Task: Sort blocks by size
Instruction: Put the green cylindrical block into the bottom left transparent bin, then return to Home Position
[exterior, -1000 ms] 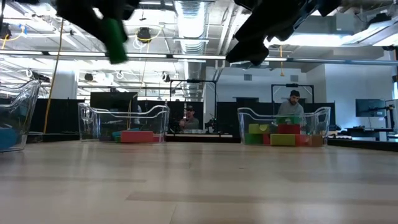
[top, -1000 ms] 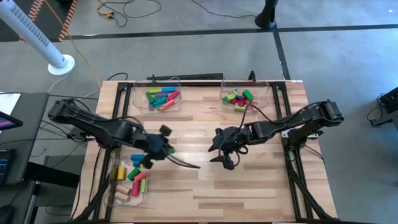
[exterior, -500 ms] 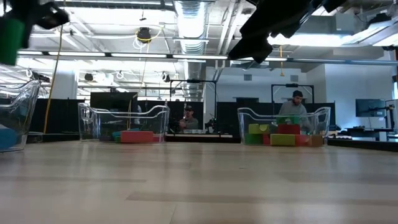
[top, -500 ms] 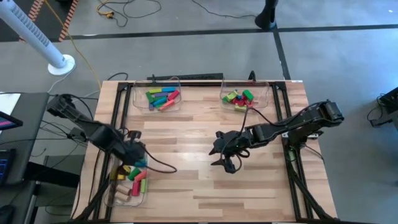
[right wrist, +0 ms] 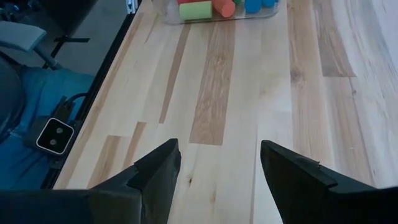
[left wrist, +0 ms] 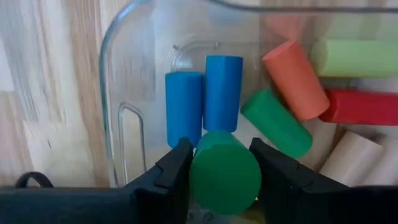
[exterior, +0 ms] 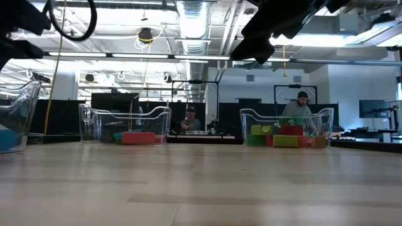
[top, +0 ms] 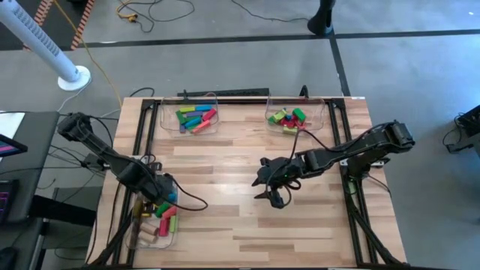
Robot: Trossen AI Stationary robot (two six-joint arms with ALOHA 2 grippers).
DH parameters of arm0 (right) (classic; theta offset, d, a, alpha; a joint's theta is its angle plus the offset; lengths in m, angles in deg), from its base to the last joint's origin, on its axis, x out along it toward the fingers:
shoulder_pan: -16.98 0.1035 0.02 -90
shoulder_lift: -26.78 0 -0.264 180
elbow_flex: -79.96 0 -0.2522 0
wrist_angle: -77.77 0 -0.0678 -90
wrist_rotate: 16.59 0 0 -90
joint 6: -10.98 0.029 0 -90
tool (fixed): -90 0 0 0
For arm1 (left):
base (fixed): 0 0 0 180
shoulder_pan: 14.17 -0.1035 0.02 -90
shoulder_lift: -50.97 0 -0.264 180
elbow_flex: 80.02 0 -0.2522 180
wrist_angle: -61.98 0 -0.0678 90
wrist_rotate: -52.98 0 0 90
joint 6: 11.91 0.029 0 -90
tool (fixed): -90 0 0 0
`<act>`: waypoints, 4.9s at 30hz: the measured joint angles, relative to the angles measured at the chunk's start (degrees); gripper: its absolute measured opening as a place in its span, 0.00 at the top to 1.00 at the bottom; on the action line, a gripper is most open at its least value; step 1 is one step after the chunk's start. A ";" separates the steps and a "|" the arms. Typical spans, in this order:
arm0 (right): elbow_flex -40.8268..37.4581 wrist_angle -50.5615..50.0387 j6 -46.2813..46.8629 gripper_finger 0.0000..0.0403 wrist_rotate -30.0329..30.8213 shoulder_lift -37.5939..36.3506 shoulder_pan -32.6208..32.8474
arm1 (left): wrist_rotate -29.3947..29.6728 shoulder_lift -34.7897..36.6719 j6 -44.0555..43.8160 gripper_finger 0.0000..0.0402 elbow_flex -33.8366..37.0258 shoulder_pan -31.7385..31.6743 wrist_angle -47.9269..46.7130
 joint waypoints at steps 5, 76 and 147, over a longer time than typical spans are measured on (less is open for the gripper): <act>0.00 0.00 -0.18 0.37 0.00 0.00 0.00 | -0.17 -0.02 -0.87 0.66 0.43 0.00 0.30; -21.76 -0.17 -11.31 0.37 8.94 -44.63 -5.83 | 29.23 47.02 31.77 0.45 6.08 -0.02 23.69; -55.01 10.90 -10.18 0.37 8.98 -85.46 -17.05 | 39.46 61.22 48.91 0.45 44.91 -6.95 72.70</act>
